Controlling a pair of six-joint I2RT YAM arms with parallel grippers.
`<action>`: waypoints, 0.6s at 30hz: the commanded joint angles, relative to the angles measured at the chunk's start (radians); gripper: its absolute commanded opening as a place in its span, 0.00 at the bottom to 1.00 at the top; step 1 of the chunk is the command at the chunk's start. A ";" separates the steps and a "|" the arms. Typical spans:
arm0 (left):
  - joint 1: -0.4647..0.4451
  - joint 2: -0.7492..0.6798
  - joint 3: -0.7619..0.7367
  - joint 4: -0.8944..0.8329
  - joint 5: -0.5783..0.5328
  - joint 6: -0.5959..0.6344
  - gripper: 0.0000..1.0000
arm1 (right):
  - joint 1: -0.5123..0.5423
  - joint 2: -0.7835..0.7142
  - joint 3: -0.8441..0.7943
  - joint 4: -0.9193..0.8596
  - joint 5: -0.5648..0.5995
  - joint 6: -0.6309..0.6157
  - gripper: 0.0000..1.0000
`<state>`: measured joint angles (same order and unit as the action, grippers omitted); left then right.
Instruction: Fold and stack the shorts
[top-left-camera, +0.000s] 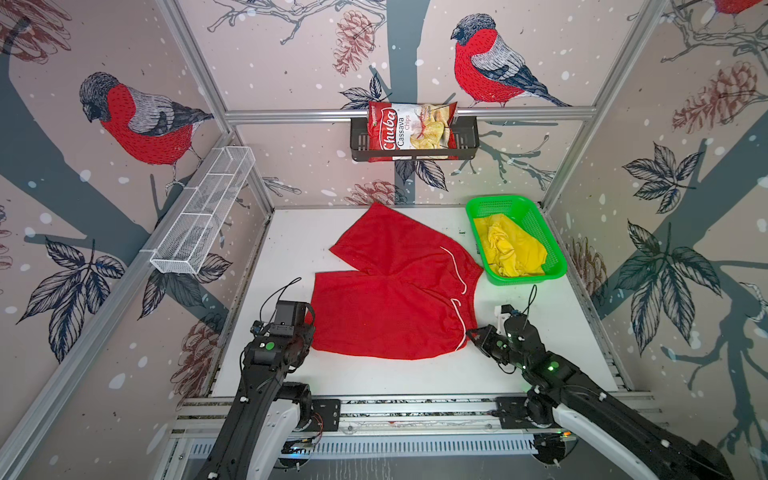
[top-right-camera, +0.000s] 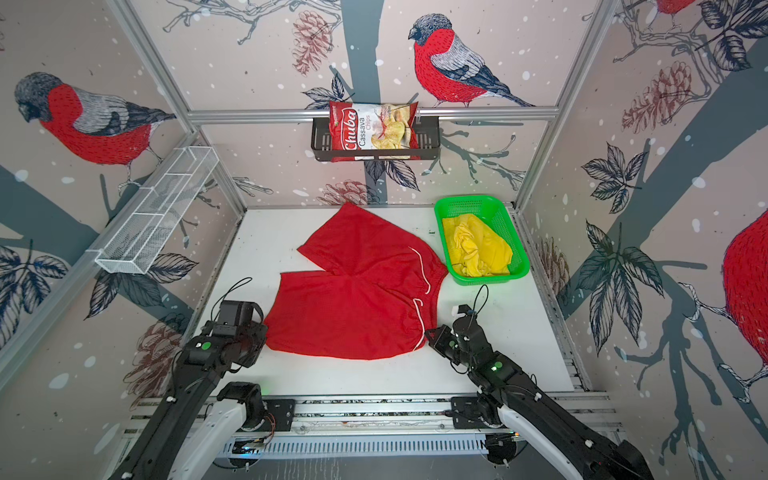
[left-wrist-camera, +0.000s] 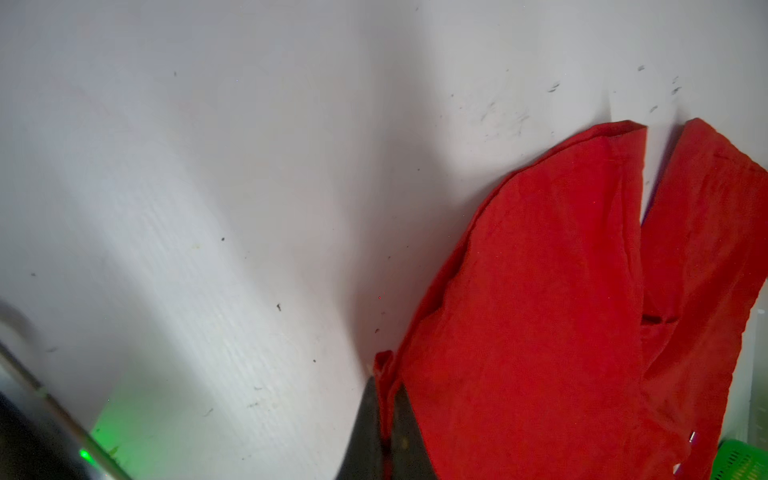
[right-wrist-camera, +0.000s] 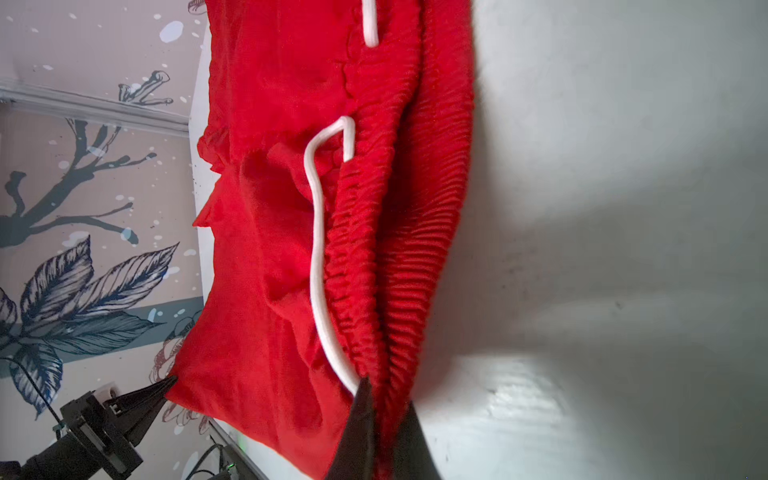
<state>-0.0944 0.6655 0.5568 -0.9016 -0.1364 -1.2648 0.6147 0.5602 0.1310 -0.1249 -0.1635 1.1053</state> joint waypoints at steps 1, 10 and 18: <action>0.002 0.008 0.047 -0.033 -0.074 0.094 0.00 | 0.003 -0.060 0.049 -0.173 0.051 0.028 0.08; -0.004 0.133 0.239 0.093 -0.147 0.308 0.00 | -0.025 0.004 0.259 -0.334 0.076 -0.072 0.07; -0.052 0.256 0.399 0.157 -0.213 0.411 0.00 | -0.049 0.158 0.443 -0.415 0.004 -0.171 0.07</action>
<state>-0.1410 0.9112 0.9306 -0.7784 -0.2714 -0.9131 0.5682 0.7021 0.5438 -0.4644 -0.1448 0.9924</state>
